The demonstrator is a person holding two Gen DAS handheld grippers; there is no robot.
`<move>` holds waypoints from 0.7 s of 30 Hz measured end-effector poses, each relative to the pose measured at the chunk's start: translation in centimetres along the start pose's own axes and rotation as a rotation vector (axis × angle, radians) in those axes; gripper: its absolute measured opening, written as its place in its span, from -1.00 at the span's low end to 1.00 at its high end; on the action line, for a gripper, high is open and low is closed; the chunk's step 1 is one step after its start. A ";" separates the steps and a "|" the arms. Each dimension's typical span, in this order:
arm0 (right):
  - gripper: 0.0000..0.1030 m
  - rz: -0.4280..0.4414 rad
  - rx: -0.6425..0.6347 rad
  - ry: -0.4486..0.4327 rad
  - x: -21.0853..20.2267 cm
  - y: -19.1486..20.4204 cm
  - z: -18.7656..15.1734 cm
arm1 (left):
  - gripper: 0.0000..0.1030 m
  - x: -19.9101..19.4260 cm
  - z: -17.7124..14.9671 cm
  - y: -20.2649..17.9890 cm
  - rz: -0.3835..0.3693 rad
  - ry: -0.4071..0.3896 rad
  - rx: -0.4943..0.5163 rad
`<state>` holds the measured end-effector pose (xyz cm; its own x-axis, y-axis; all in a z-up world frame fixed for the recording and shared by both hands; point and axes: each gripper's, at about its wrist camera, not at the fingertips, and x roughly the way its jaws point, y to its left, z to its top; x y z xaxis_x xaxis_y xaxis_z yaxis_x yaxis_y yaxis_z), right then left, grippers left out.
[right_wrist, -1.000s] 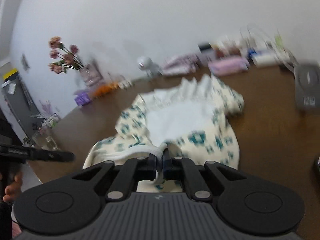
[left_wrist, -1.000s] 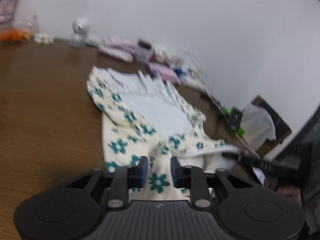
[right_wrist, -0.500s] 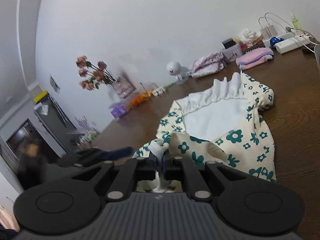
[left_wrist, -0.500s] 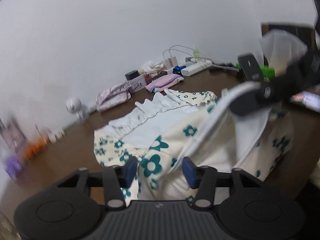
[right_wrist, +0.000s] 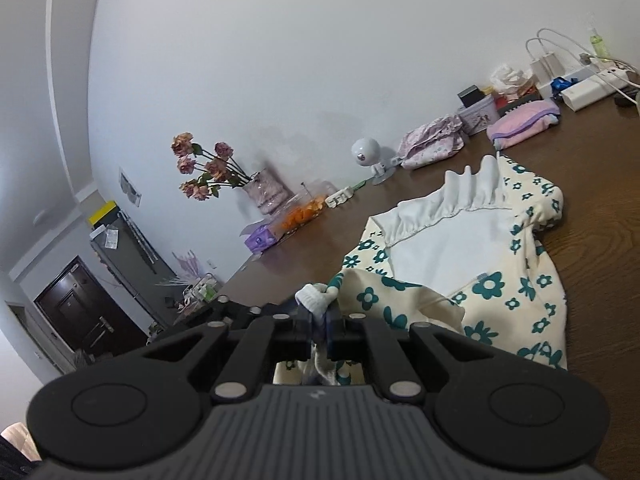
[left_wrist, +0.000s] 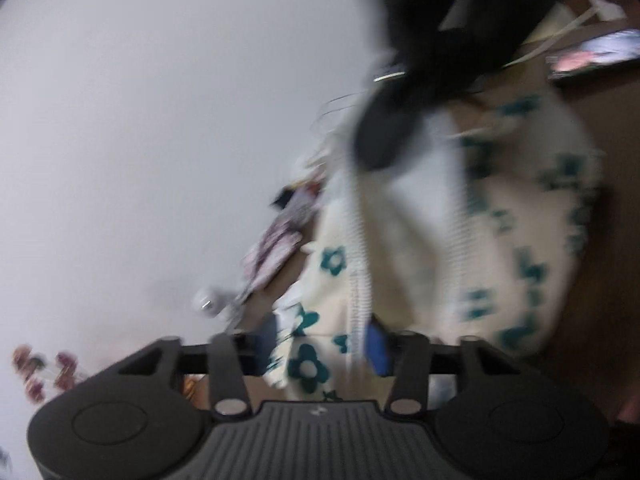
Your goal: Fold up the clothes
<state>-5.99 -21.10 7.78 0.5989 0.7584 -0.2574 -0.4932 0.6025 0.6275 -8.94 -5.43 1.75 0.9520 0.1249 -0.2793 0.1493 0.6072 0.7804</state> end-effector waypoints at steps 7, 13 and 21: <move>-0.90 -0.121 -0.013 -0.006 0.7 -0.9 -0.6 | -0.26 -2.5 -1.5 4.5 -0.004 -0.026 -0.216; -0.90 -0.214 -0.165 0.003 1.1 0.8 -1.2 | -0.49 -2.0 -2.7 7.3 -0.090 0.074 -0.385; -0.90 -0.409 -0.338 0.047 2.2 1.0 -3.6 | -0.89 0.9 -5.1 6.5 -0.198 0.206 -0.520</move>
<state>-7.43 -17.89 5.24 0.7599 0.4501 -0.4690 -0.4054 0.8921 0.1993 -8.48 2.62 3.78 0.8403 0.0877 -0.5350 0.1190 0.9329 0.3398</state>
